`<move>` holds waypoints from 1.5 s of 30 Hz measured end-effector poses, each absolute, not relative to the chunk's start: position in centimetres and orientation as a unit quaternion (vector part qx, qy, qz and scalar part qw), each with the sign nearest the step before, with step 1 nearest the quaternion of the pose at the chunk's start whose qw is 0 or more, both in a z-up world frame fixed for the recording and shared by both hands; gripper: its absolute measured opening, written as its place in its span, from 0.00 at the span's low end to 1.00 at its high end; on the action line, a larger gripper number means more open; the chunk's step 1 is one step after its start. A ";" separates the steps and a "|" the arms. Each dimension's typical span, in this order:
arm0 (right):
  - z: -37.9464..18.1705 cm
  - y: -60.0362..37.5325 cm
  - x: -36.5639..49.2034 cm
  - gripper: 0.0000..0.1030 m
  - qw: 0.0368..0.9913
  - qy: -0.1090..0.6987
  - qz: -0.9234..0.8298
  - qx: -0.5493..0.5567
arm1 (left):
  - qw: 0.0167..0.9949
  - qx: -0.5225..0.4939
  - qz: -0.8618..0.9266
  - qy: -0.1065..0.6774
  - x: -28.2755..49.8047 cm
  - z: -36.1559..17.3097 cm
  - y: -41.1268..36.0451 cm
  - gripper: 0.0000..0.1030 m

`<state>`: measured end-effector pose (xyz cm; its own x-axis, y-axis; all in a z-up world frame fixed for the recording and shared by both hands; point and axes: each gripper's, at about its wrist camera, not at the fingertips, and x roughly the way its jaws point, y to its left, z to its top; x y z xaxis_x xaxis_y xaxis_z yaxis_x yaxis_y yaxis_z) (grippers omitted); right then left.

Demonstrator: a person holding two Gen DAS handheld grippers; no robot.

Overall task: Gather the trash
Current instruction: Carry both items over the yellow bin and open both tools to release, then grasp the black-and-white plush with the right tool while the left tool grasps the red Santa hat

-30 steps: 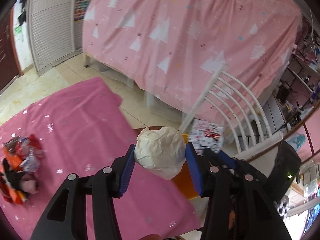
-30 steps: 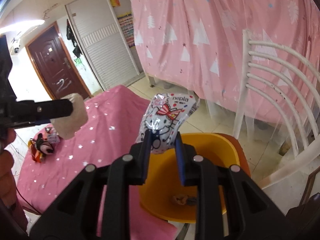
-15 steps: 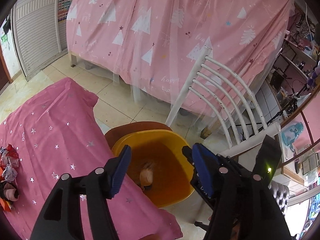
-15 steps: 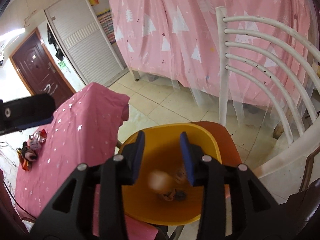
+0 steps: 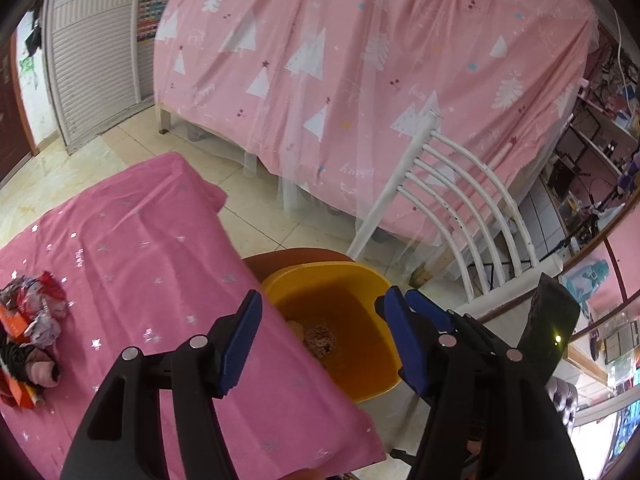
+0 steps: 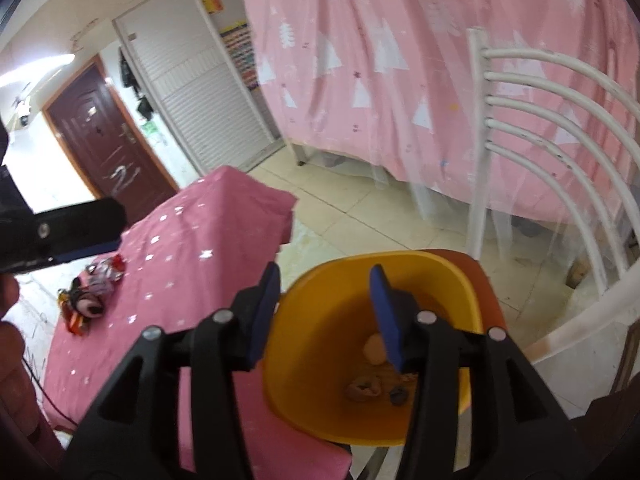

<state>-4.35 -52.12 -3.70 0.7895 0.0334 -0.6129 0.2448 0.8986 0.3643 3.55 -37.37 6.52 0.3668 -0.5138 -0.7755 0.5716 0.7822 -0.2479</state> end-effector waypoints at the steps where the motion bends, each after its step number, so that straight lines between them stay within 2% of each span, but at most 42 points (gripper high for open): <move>1: -3.5 -51.5 -4.3 0.44 0.922 0.320 -0.053 0.213 | 0.828 0.031 -0.325 0.455 3.6 6.6 -36.8 0.56; 7: -2.7 -47.9 -3.5 0.54 0.927 0.322 -0.022 0.191 | 0.844 0.024 -0.299 0.445 4.5 7.4 -32.9 0.57; 19: -1.0 -40.4 -0.5 0.55 0.931 0.335 0.041 0.140 | 0.880 0.000 -0.219 0.421 5.9 8.6 -22.0 0.62; 33: -0.2 -31.6 2.2 0.60 0.925 0.355 0.111 0.079 | 0.899 -0.017 -0.118 0.421 8.0 7.5 -8.4 0.66; 45: -0.1 -25.7 3.7 0.61 0.913 0.368 0.166 0.054 | 0.887 -0.053 -0.096 0.448 9.2 4.8 -2.1 0.69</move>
<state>3.70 -25.73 -0.13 0.6741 0.3421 -0.6547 -0.2632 0.9394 0.2198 9.17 -2.08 4.84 0.5792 -0.2183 -0.7854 0.1236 0.9759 -0.1801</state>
